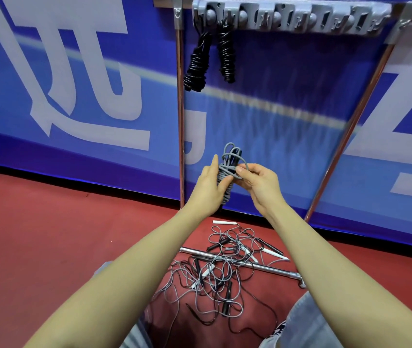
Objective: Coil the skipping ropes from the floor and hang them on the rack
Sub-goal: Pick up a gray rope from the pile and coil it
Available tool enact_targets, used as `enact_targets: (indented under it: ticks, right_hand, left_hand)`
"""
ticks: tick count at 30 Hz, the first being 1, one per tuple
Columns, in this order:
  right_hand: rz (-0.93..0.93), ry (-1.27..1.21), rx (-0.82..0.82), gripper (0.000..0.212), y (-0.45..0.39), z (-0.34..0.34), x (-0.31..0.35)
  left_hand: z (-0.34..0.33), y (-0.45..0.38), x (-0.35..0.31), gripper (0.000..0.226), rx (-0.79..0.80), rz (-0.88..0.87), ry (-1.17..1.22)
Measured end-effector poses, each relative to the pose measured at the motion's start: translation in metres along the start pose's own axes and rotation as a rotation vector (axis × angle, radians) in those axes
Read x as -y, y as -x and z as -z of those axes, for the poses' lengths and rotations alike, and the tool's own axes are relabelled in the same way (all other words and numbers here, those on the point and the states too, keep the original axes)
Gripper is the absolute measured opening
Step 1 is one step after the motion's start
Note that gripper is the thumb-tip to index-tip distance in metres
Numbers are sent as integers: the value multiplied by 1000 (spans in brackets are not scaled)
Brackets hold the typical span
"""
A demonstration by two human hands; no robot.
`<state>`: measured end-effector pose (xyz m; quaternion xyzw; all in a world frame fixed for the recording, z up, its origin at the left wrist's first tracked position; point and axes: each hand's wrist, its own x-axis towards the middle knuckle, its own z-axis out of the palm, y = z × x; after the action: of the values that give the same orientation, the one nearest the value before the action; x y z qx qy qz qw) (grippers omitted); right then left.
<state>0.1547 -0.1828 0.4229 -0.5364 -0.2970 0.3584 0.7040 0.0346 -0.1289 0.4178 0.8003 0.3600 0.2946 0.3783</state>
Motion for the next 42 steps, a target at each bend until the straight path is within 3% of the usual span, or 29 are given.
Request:
enact_targets:
  ticks: [3,8,12,17,22,26,28,31,34,39,42]
  right_hand:
    - [4,2,-7,7,2,-7,3]
    - [45,112,-30,15,6,-16,9]
    - [60,160,8,18,6,-19,10]
    - [91,217,130,33,8,-13,17]
    - [101,301,86,33,-1,-8,18]
    - [92,263,101,24,0,-6,18]
    - [69,242,34,19,0,-3,15]
    - [46,198,-44,14,-1,-7,12]
    - [52,197,-50,17,0,-14,14]
    - [86,263,-19,25,6,-19,16]
    - [106,272,1,32,7,-18,21]
  left_hand:
    - [-13,5,-8,65,-59,92,36]
    - [-15,-2,-15,87,-171,183,21]
    - [-6,-10,-14,74,-284,181,-117]
    - [10,-13,-15,62,-126,185,170]
    - [8,-8,-11,54,12,228,443]
    - [7,-13,-4,49,12,166,270]
    - [9,-12,-5,50,-39,82,54]
    - [2,-4,-11,69,-128,-31,-369]
    - [-10,3,-16,74,-194,-55,-578]
    - [-6,-6,-20,76,-265,79,-487]
    - [-4,-9,-19,66,-220,103,-272]
